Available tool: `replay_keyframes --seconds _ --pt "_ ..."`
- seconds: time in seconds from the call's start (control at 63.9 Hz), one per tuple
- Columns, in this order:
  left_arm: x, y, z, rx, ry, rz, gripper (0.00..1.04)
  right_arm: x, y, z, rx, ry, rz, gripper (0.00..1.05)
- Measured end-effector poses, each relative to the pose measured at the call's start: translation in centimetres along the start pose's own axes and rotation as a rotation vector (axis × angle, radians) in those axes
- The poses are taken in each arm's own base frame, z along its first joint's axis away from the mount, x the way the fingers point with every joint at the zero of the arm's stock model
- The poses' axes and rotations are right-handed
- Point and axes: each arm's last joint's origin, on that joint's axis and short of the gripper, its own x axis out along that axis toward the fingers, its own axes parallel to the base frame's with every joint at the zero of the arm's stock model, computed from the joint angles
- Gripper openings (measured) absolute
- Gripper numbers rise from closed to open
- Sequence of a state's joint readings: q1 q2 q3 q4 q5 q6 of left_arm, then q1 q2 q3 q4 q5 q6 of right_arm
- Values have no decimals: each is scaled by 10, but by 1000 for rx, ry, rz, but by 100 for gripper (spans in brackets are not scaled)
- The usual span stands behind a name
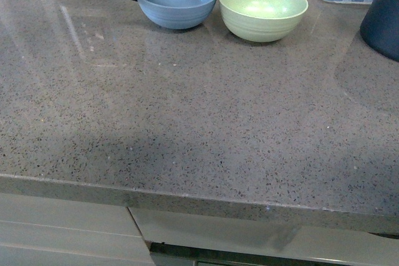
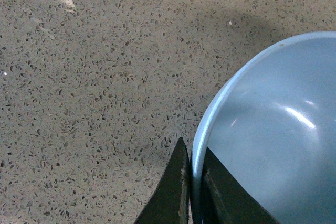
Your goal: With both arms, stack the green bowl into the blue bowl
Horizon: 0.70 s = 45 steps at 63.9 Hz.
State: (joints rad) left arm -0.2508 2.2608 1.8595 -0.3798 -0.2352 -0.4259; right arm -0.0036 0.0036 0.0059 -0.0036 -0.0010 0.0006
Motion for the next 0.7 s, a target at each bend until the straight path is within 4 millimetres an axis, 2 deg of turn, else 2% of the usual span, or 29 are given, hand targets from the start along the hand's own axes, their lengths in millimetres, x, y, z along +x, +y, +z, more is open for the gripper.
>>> replay_keyframes --seconds 0.078,0.172,0.438,0.547,0.704 --pt "0 0 2 -9 -3 -5 4 0 0 0 0 0 0 95" --pt "0 0 5 -8 -12 -14 18 0 0 0 0 0 0 95" --pt "-9 5 18 -8 -73 -8 78 0 0 0 0 0 0 95" --pt "-35 13 26 -25 -121 -17 100 0 0 0 0 0 0 95" --pt "-93 31 27 -26 -182 -29 98 0 0 0 0 0 0 95"
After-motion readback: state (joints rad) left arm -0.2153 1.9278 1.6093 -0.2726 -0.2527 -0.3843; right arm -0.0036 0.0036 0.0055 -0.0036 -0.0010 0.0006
